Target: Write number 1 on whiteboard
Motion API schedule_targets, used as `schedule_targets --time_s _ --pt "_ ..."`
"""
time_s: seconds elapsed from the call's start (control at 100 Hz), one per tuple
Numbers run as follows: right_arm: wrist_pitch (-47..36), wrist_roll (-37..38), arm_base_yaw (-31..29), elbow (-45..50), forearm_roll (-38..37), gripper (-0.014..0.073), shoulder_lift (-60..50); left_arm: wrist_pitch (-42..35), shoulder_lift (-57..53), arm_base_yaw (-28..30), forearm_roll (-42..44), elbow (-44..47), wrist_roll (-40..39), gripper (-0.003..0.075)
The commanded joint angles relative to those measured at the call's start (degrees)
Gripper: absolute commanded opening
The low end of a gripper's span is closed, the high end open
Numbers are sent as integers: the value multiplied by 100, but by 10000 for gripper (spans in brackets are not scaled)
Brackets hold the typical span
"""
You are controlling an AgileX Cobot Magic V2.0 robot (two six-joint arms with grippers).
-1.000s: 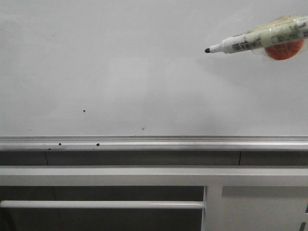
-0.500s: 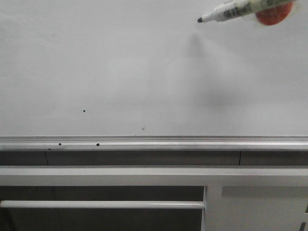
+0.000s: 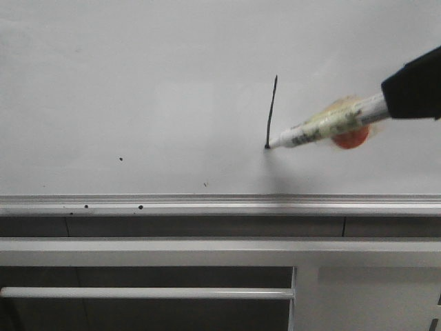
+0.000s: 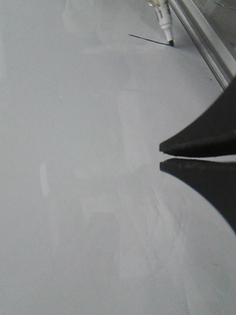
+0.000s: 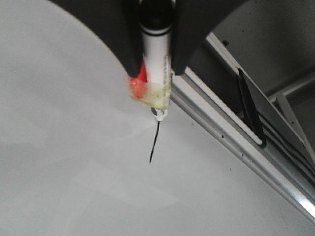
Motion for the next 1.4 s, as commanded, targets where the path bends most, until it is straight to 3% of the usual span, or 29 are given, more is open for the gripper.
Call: schedule_targets --time_s 0.0,0.24,0.37,0.57,0.66,0.79,0.87,0.97,1.39 --pt "-632 -2 -39 -106 4 -42 238 -266 -1 3 150 -148 -48 -20" --pt "-725 -2 7 -106 224 -42 351 -266 -1 3 150 -148 -48 -20" --pt "-380 -2 394 -160 402 -43 96 -133 -1 3 229 -148 -48 -20" --pt "686 -2 1251 -454 693 -43 -184 1021 -1 3 1399 -148 -48 0" --pt "1224 -2 1380 -663 693 -43 -118 1478 -1 3 1622 -148 -48 97" --pt "1678 -2 1380 -1057 715 -43 45 1632 -1 3 1649 -148 -48 346" --pt "1809 -2 1380 -1322 799 -43 161 1732 -1 -8 2024 -148 -48 426" --pt "1948 -2 1380 -1653 826 -43 376 1981 76 -60 2760 -148 -48 421" --pt "1841 -2 1380 -2410 826 -43 1174 1730 1187 -74 2775 -521 -48 420"
